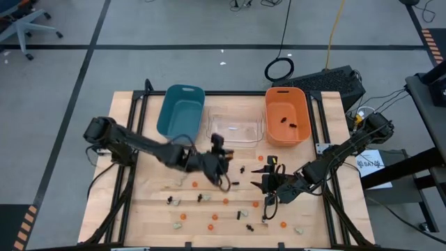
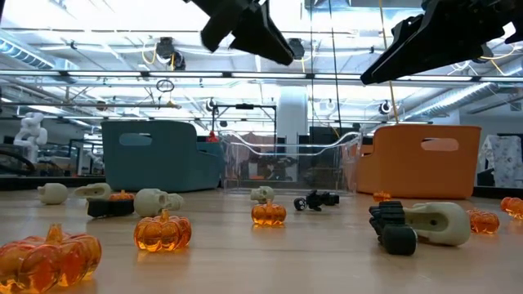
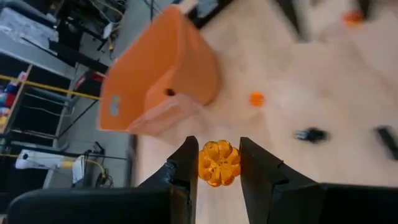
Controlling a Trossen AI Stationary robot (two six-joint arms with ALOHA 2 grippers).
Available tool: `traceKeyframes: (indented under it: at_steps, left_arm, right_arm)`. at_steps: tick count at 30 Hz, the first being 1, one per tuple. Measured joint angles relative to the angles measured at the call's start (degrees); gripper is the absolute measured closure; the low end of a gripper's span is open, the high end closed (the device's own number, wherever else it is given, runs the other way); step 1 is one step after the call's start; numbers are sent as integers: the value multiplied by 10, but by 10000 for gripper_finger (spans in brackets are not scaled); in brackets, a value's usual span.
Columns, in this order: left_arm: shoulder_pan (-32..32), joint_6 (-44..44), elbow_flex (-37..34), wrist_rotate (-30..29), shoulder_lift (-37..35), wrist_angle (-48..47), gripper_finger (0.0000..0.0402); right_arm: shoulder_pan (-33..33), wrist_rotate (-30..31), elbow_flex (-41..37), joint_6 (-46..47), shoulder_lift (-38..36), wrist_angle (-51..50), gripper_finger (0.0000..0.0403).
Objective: Sort Halloween decoration
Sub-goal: Put the orange pumpkin toy into the transparent bin
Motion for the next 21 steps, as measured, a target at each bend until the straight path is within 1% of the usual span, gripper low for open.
traceKeyframes:
  at_steps: [3, 8, 12, 17, 19, 21]
  left_arm:
    - [49, 3, 0, 47, -7, 2, 324]
    - [126, -20, 0, 89, 8, -1, 324]
    - [173, -101, -1, 96, 35, -8, 324]
    - [205, -190, -1, 102, 52, -34, 322]
    - [214, -211, -1, 106, 56, -56, 319]
    - [223, -227, -1, 123, 57, -60, 318]
  right_arm:
    - [0, 0, 0, 0, 0, 0, 232]
    - [0, 0, 0, 0, 0, 0, 232]
    - [0, 0, 0, 0, 0, 0, 232]
    - [0, 0, 0, 0, 0, 0, 232]
    - [0, 0, 0, 0, 0, 0, 232]
    - [0, 0, 0, 0, 0, 0, 232]
